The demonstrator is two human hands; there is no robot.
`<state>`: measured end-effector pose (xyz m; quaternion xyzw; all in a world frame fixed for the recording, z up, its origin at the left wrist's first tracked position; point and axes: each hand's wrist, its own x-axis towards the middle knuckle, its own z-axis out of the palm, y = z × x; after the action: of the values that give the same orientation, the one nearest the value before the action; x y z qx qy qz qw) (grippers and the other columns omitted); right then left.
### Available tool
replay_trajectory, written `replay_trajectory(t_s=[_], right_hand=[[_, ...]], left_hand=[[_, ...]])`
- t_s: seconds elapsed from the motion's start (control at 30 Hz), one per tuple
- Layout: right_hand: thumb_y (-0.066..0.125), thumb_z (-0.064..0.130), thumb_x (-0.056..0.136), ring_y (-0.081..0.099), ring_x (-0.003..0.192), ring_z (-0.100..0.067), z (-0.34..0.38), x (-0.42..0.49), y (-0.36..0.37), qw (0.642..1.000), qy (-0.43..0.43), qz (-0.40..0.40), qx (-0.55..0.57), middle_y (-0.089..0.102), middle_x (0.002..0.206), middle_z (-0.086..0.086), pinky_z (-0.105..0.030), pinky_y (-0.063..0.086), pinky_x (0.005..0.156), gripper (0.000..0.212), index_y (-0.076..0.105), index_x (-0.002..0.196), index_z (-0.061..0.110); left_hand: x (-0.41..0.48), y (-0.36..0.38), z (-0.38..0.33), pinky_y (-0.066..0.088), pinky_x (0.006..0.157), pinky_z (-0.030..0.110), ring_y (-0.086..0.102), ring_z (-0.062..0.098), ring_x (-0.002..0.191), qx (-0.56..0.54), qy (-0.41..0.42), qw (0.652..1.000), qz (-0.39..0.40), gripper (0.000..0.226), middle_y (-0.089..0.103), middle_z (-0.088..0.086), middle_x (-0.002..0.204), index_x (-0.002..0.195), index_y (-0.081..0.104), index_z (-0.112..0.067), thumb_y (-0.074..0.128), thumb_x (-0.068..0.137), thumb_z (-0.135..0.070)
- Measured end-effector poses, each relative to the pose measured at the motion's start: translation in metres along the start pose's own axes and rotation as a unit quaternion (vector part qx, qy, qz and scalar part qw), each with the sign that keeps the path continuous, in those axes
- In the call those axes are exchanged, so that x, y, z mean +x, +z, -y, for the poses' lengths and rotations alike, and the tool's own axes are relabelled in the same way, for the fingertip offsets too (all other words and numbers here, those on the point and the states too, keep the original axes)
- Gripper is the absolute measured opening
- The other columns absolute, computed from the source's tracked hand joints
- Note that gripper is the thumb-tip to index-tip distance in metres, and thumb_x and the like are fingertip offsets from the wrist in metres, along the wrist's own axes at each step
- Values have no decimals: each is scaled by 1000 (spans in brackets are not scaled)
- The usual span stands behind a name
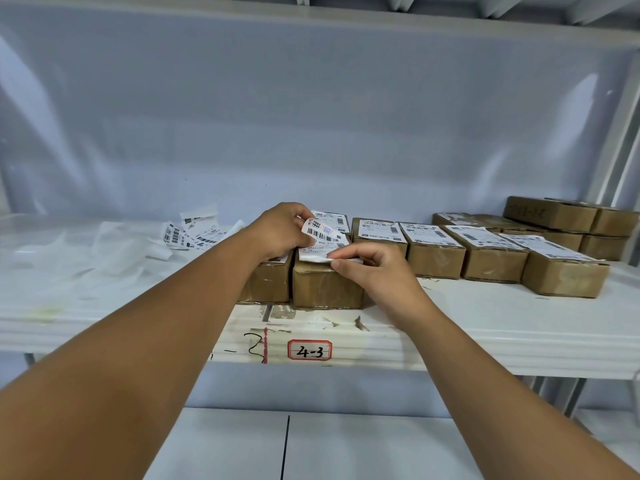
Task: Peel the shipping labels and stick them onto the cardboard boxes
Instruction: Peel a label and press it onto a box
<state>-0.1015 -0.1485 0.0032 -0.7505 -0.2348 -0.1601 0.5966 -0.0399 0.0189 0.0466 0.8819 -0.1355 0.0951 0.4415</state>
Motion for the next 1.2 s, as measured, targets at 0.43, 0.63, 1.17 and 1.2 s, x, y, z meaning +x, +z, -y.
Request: replay_trajectory(t_s=[0.43,0.63,1.17,1.2], right_hand=[[73,11,81,62,79,3,3,-1,-1,1000,0,7,1,72,81,10,-14,48,74,20,74,72,29],[72,10,82,62,82,3,2,-2,-1,1000,4,9,3,73,84,9,-14,50,75,18,74,74,27],[67,8,85,66,89,-3,1,-2,-1,1000,9,22,-3,74,85,6,-16,48,84,14,76,80,17],[66,7,85,66,89,-1,1,-1,-1,1000,8,24,-2,74,85,8,-14,48,83,13,76,80,15]], left_hand=[[3,0,2,52,84,36,63,20,89,25,22,999,6,31,65,4,102,111,57,-20,63,86,-4],[4,0,2,49,83,28,61,20,98,58,27,998,5,31,63,4,113,114,56,-23,63,87,-9],[9,1,5,42,98,32,52,19,113,167,-8,986,9,43,52,1,133,132,47,-26,59,91,-26],[9,1,4,43,93,30,54,19,107,163,-12,987,3,42,53,2,131,133,45,-24,57,92,-21]])
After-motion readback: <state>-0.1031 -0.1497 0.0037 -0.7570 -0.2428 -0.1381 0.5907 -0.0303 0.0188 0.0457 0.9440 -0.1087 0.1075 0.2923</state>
